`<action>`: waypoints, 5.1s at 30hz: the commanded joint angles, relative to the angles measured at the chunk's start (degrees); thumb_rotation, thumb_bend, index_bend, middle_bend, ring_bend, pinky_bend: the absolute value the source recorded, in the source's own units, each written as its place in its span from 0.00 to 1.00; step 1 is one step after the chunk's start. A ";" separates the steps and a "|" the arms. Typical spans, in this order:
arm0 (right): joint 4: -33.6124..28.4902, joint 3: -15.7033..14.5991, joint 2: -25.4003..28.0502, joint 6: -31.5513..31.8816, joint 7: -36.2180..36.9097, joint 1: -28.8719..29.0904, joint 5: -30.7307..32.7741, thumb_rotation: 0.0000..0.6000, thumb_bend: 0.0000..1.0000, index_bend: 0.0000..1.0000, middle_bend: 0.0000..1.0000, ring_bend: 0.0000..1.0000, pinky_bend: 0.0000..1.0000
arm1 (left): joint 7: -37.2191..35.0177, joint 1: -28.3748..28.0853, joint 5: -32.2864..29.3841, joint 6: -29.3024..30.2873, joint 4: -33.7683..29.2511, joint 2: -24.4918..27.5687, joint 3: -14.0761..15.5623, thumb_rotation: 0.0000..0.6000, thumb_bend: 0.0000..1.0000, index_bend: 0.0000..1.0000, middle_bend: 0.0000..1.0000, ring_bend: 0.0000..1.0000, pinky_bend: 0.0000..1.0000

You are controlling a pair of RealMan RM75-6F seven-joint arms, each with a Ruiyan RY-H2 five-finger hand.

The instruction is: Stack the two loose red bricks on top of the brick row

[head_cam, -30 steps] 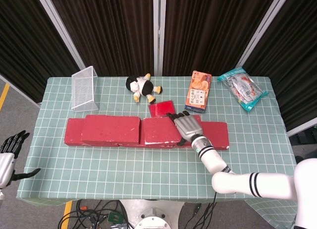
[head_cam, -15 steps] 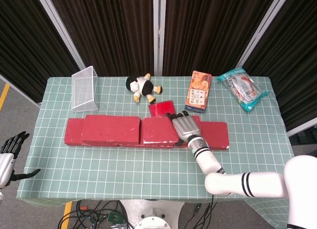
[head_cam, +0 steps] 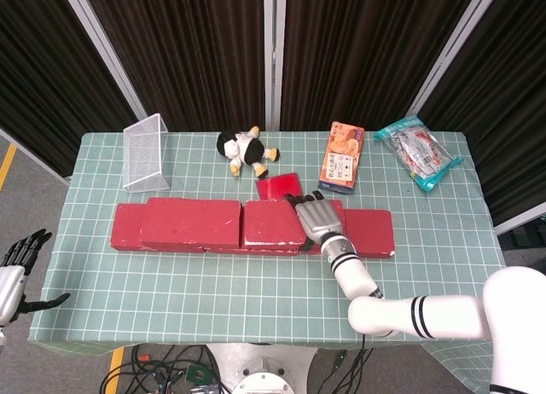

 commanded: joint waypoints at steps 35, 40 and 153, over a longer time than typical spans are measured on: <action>0.33 1.86 -2.72 2.78 -2.62 1.11 4.02 1.00 0.09 0.00 0.22 0.17 0.03 | -1.60 0.27 0.16 -0.51 0.94 -0.07 0.33 1.00 0.00 0.04 0.00 0.00 0.00; 0.41 1.88 -2.81 2.50 -3.00 1.26 4.28 1.00 0.09 0.00 0.21 0.17 0.03 | -1.64 0.28 0.13 -0.55 1.01 -0.12 0.31 1.00 0.00 0.04 0.00 0.00 0.00; -12.48 -19.98 21.02 27.82 15.53 -33.94 -54.92 1.00 0.00 0.00 0.00 0.00 0.00 | 7.85 1.88 -0.57 3.22 -3.32 -0.38 -0.82 1.00 0.00 0.04 0.00 0.00 0.00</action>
